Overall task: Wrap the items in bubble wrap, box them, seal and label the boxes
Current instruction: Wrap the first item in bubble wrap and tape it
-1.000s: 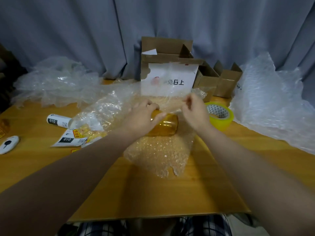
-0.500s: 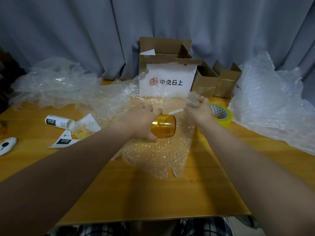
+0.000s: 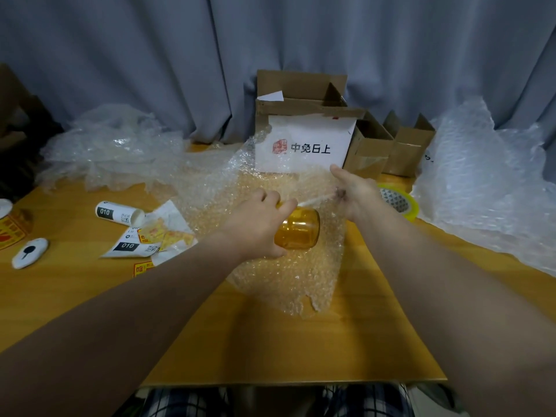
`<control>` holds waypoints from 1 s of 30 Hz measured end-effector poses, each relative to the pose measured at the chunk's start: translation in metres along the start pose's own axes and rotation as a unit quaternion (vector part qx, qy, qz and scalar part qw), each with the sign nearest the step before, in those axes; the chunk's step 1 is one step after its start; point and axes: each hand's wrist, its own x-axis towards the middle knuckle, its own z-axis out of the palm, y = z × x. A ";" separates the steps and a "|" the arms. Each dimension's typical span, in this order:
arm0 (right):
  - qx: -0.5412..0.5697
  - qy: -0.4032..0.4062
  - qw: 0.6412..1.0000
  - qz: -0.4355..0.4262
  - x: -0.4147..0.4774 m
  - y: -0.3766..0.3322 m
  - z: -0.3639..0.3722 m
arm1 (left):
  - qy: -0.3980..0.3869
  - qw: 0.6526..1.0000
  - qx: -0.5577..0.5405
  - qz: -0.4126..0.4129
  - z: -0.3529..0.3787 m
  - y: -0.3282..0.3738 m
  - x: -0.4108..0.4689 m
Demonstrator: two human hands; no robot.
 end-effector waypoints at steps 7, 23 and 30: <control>-0.245 -0.120 0.930 -0.248 -0.029 -0.011 0.018 | -0.006 1.000 0.015 -0.025 -0.002 0.006 0.000; -0.149 0.064 0.957 -0.239 0.003 0.019 -0.076 | -0.030 0.998 -0.006 -0.053 -0.012 0.045 0.013; -0.464 -0.161 0.768 -0.412 -0.036 0.008 -0.065 | -0.022 0.996 -0.030 -0.076 -0.012 0.043 0.018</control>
